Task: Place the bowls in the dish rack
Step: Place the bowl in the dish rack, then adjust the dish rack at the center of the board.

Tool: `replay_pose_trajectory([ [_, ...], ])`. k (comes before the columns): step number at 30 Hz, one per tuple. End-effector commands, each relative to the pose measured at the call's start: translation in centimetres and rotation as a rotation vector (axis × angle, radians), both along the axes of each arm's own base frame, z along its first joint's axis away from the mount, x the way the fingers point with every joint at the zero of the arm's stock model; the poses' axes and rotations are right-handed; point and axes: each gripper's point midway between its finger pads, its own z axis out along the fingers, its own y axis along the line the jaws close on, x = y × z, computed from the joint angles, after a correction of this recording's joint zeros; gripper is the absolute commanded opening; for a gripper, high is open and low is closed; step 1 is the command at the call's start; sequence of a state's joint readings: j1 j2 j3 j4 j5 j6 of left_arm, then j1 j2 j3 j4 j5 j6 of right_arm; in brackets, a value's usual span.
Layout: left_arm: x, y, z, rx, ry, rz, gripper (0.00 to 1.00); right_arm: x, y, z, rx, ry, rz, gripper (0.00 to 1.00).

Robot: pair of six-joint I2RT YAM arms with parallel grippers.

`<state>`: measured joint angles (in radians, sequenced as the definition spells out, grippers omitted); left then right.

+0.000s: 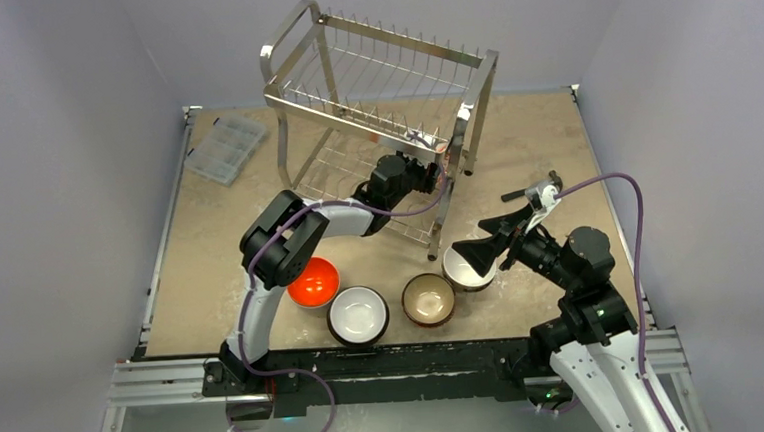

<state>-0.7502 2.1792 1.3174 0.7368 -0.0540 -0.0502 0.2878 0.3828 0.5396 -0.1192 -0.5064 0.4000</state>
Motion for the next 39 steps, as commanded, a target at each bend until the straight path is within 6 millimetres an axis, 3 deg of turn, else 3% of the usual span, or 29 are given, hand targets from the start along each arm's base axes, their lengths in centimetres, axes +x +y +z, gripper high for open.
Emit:
replay_pose_trajectory([
  [1, -0.3, -0.9, 2.1, -0.044, -0.029, -0.048, 0.00, 0.1, -0.2, 2.2, 0.010, -0.072, -0.015, 0.99],
  [4, -1.3, -0.7, 3.7, -0.100, -0.043, -0.069, 0.04, 0.1, -0.2, 2.2, 0.009, -0.069, -0.014, 0.99],
  [10, -2.7, 1.1, 7.1, -0.223, -0.074, -0.038, 0.67, 0.1, -0.3, 2.2, 0.009, -0.068, -0.017, 0.99],
  [14, -3.2, 2.5, 8.3, -0.276, -0.069, 0.013, 0.84, 0.2, -0.2, 2.1, 0.010, -0.064, -0.018, 0.99],
  [20, -3.9, 4.0, 8.9, -0.284, -0.043, 0.041, 0.87, 0.8, 0.0, 1.9, 0.011, -0.062, -0.016, 0.99],
  [27, -5.2, 7.3, 7.3, -0.328, 0.102, 0.093, 0.87, 3.0, 0.8, 1.1, 0.001, -0.059, -0.004, 0.98],
  [34, -8.8, 9.9, 6.2, -0.386, 0.218, 0.095, 0.87, 6.2, 1.8, 0.0, 0.004, -0.031, -0.004, 0.96],
  [39, -11.3, 11.1, 5.8, -0.358, 0.324, 0.093, 0.87, 8.5, 2.9, -0.8, 0.027, -0.013, 0.014, 0.89],
])
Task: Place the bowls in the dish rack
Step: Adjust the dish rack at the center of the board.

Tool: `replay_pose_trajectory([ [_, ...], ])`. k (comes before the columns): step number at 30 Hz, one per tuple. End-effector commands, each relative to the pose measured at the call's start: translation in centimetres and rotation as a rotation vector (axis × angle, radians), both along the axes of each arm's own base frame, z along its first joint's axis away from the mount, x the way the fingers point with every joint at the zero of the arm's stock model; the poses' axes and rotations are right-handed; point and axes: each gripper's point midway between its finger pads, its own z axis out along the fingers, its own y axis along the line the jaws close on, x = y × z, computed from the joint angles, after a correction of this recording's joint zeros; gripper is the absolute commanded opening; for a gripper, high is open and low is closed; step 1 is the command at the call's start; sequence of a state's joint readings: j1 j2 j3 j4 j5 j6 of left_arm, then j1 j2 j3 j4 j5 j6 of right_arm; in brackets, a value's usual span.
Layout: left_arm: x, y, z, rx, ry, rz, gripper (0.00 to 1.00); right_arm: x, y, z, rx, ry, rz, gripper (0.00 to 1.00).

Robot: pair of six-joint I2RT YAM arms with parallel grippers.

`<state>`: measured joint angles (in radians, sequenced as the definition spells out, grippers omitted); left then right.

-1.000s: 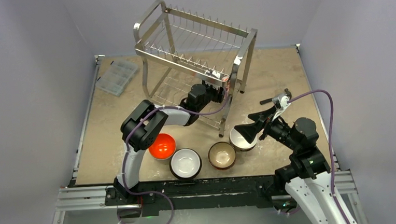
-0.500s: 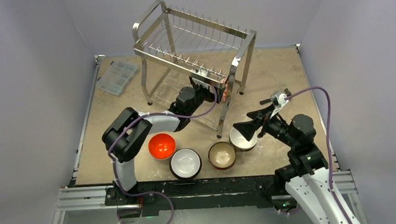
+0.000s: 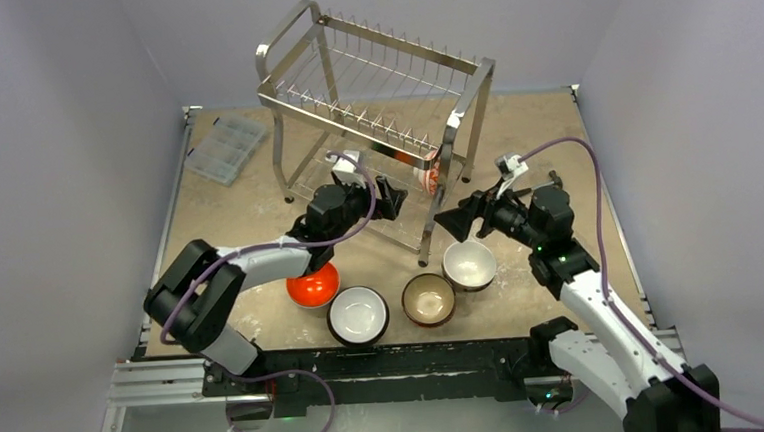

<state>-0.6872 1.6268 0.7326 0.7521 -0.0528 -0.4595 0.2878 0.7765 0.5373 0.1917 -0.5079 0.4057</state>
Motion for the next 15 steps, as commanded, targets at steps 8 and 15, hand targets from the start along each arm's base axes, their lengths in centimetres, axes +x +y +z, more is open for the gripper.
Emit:
replay_pose_trajectory([
  [8, -5.7, 3.9, 1.9, -0.059, 0.159, 0.020, 0.87, 5.2, 0.5, 1.4, 0.011, -0.085, -0.066, 0.68],
  [15, -8.9, 6.0, 1.2, -0.052, 0.279, 0.040, 0.84, 9.1, -1.1, 0.8, -0.060, -0.051, -0.224, 0.56],
])
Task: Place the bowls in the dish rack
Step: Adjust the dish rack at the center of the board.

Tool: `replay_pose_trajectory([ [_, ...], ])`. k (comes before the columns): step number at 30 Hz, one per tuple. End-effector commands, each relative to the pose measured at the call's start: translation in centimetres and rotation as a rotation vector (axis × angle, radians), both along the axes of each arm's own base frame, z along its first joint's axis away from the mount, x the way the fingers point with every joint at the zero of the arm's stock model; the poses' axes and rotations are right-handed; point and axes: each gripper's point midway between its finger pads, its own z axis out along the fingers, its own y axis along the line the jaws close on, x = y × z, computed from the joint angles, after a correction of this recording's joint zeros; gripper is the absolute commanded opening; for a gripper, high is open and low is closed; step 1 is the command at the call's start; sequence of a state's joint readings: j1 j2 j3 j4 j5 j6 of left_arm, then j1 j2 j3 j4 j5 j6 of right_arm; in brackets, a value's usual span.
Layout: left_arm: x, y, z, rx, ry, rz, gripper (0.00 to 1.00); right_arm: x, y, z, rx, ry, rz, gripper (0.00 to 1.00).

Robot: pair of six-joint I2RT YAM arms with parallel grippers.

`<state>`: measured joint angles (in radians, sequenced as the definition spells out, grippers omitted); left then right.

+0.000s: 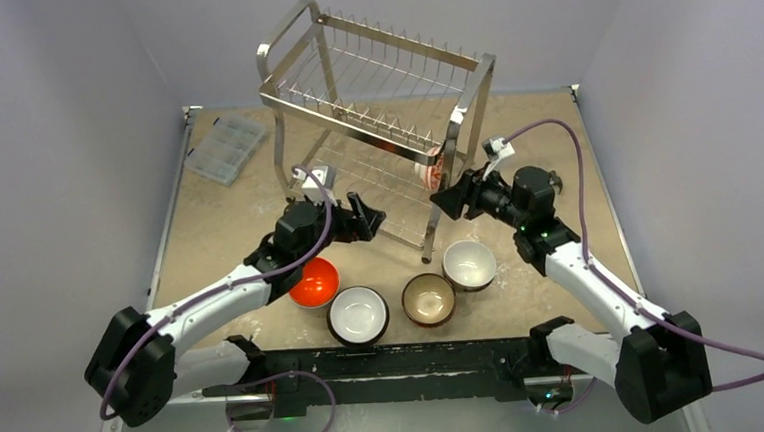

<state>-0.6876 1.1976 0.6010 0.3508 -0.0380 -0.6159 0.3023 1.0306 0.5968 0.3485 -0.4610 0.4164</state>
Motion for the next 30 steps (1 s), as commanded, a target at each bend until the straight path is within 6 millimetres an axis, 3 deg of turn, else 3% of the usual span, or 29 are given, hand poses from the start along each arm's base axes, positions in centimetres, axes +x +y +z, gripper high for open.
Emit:
replay_pose_trajectory([
  [1, -2.2, 1.9, -1.5, 0.015, 0.120, 0.032, 0.84, 5.1, -2.6, 2.5, -0.067, -0.086, -0.212, 0.56],
  [8, -4.5, 4.7, -2.0, 0.065, 0.186, 0.084, 0.83, 8.7, -4.6, 2.4, -0.144, -0.023, -0.351, 0.58],
  [14, -5.7, 6.1, -2.3, 0.078, 0.224, 0.119, 0.83, 9.5, -5.0, 4.0, -0.142, -0.014, -0.374, 0.68],
  [21, -6.5, 6.6, -2.3, 0.085, 0.266, 0.124, 0.81, 6.0, -4.6, 6.3, -0.097, -0.067, -0.308, 0.96],
  [26, -7.2, 6.9, -2.2, 0.104, 0.303, 0.124, 0.80, 2.1, -4.2, 6.3, -0.064, -0.073, -0.232, 0.99],
  [30, -7.7, 7.1, -2.1, 0.117, 0.324, 0.119, 0.78, -2.1, -2.7, 5.8, -0.013, -0.083, -0.075, 0.99],
])
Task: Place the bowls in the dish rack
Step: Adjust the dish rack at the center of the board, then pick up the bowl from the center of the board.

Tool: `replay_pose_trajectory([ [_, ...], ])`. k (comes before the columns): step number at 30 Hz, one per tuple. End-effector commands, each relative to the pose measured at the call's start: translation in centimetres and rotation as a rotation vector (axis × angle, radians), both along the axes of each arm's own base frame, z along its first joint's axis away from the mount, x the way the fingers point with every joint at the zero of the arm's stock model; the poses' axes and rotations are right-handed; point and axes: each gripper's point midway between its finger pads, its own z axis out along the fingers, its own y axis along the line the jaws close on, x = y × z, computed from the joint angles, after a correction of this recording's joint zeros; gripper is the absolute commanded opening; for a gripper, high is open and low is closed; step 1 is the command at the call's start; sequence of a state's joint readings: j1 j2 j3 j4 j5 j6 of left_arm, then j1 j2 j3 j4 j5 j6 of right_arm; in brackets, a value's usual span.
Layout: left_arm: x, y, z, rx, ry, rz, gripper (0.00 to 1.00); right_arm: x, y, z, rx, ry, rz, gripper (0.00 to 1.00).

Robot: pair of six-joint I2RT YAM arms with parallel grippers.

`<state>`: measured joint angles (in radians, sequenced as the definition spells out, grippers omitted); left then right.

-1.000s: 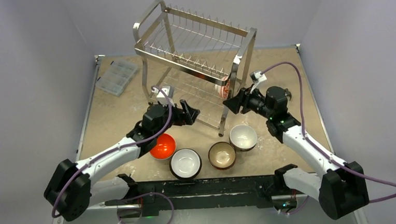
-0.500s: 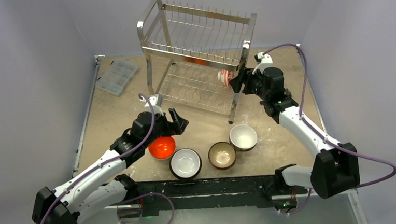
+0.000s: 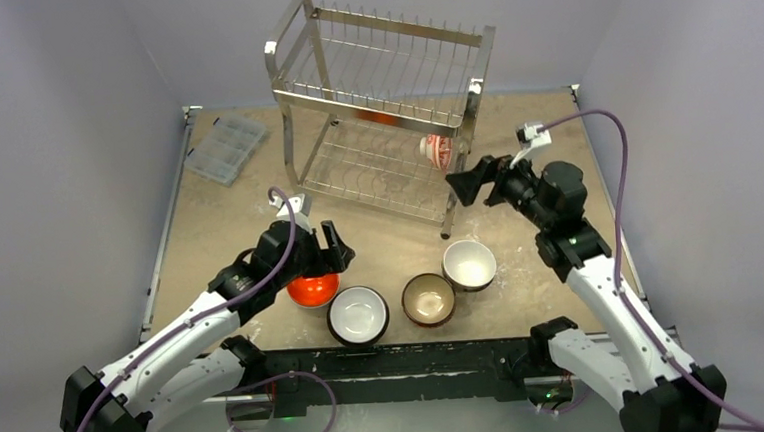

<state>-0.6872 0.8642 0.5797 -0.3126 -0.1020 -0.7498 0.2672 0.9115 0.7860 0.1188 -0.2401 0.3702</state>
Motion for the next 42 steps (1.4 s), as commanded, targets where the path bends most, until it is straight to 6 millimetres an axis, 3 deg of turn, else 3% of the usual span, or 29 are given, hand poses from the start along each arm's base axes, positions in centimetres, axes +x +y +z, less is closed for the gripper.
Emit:
replay_pose_trajectory([
  [1, -0.2, 0.1, 2.0, -0.022, 0.001, 0.009, 0.78, -4.6, 2.2, -2.1, 0.043, 0.035, 0.206, 0.99],
  [5, -0.2, 0.4, 2.5, -0.021, -0.010, 0.024, 0.77, -8.3, 3.9, -3.6, 0.109, 0.044, 0.372, 0.98],
  [9, 0.1, 0.9, 2.5, -0.013, -0.023, 0.051, 0.77, -10.4, 5.0, -5.1, 0.138, 0.063, 0.487, 0.97],
  [18, 0.5, 0.2, 1.5, -0.017, -0.006, 0.046, 0.80, -12.4, 8.5, -7.6, 0.109, 0.133, 0.605, 0.92],
  [32, 2.0, -4.4, 3.4, -0.169, -0.041, -0.076, 0.91, -14.9, 15.9, -9.5, -0.020, 0.181, 0.697, 0.81],
  [37, 2.4, -4.3, 3.9, -0.206, -0.047, -0.061, 0.97, -15.8, 18.0, -10.4, -0.059, 0.198, 0.717, 0.79],
  [42, 2.5, -2.9, 4.2, -0.233, -0.051, -0.017, 0.99, -16.3, 19.7, -11.5, -0.101, 0.212, 0.736, 0.74],
])
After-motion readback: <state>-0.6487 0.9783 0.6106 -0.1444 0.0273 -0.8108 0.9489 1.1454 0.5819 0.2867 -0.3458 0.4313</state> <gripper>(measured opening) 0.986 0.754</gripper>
